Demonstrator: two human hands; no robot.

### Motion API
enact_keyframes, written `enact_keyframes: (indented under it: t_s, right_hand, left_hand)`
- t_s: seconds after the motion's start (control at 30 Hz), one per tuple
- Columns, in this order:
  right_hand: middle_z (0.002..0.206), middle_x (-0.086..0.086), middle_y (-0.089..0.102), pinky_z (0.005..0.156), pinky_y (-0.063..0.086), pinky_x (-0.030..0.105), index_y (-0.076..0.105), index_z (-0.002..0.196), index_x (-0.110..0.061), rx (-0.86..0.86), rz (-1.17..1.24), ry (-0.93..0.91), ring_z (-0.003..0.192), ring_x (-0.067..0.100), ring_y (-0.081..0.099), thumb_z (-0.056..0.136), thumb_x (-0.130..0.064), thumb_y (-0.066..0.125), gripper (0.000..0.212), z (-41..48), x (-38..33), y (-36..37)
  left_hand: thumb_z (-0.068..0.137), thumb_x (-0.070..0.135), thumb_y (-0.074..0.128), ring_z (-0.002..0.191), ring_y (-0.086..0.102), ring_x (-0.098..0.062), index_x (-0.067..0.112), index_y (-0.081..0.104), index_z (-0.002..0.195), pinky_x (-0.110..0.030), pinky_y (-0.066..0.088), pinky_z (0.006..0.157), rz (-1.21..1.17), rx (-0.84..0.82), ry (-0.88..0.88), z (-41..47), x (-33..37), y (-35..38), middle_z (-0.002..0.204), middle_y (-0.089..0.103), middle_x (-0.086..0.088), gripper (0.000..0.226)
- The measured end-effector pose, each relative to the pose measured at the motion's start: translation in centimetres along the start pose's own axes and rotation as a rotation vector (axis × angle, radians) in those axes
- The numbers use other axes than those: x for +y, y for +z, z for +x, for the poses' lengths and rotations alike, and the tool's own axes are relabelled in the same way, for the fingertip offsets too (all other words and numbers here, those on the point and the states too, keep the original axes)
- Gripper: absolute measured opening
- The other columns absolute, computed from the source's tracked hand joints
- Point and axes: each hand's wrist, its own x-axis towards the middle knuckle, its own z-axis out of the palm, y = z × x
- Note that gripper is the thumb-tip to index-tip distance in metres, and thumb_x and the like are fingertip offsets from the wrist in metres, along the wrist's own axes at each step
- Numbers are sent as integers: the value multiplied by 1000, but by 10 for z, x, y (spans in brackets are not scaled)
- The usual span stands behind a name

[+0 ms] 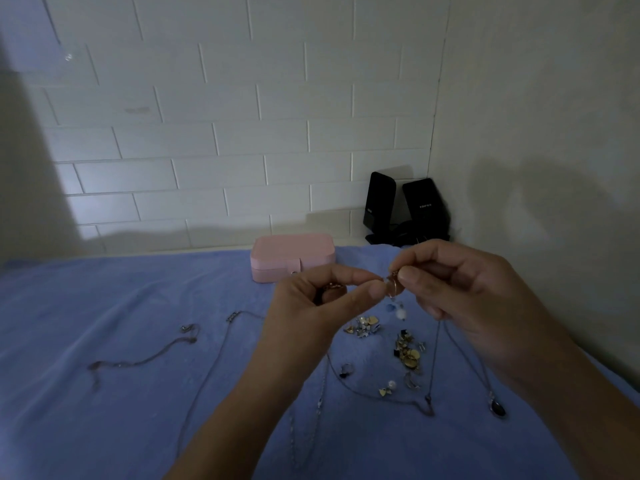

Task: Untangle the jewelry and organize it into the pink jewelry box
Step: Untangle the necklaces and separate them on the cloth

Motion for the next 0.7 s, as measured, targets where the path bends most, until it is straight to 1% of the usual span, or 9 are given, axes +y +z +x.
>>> enact_keyframes:
  t_s: [0.03,0.07,0.13,0.2,0.27,0.33,0.47,0.6,0.7]
  right_hand:
    - [61,-4,65,48,38,12,68,84,-9,-7,-1,-1,46,3,41,75,-21,59,18,0,-1,1]
    - [63,-2,66,48,38,12,68,83,-10,-14,-7,-5,46,2,42,73,-23,59,19,-1,-1,1]
    - [68,0,68,48,39,12,68,82,-11,-29,-19,-17,47,1,44,72,-24,60,19,-1,-2,1]
    - [67,-4,68,51,40,12,69,80,-13,-39,-29,-29,49,1,47,75,-24,65,12,-1,-2,0]
    - [65,-7,65,57,44,11,71,78,-17,-46,-45,-26,55,3,54,78,-23,70,7,-1,0,-2]
    - [68,-2,67,63,47,11,71,79,-15,-60,-30,-17,63,5,61,75,-21,63,11,-1,3,-3]
    - [80,7,71,72,52,18,69,84,-6,-92,36,13,77,13,67,76,-17,59,17,0,7,-1]
    - [82,9,71,75,53,21,68,85,-6,-85,63,5,82,19,68,78,-17,58,16,0,7,-1]
    - [78,7,71,71,53,19,66,85,-5,-82,81,-21,76,16,68,81,-15,62,11,0,5,-1]
  left_hand:
    - [65,21,70,40,25,-4,14,73,66,-9,27,43,-21,-11,-10,0,1,0,41,31,-10,7]
    - [68,15,68,36,30,1,9,71,66,-6,29,42,-44,-25,-24,0,2,0,37,38,5,8]
    - [69,13,66,33,35,3,7,71,68,-6,30,40,-78,-48,-61,0,2,-1,37,45,14,8]
    - [64,24,70,37,28,-1,15,75,68,-11,27,41,-90,-53,-76,2,-1,-4,40,43,11,11]
    - [65,26,73,41,26,-3,19,75,69,-13,27,43,-93,-56,-79,3,-6,-7,44,42,10,9]
    - [73,21,75,45,31,-3,19,74,71,-13,30,47,-96,-104,-58,4,-7,-7,50,45,10,3]
    - [79,27,63,62,43,-10,22,69,73,-19,39,61,-127,-182,-12,4,-9,-7,65,55,5,10]
    - [82,24,58,50,32,-5,24,68,69,-15,31,50,-174,-191,-84,4,-8,-7,55,41,8,16]
    - [75,26,67,43,25,-4,25,68,66,-14,28,43,-145,-187,-117,4,-7,-7,50,33,10,9]
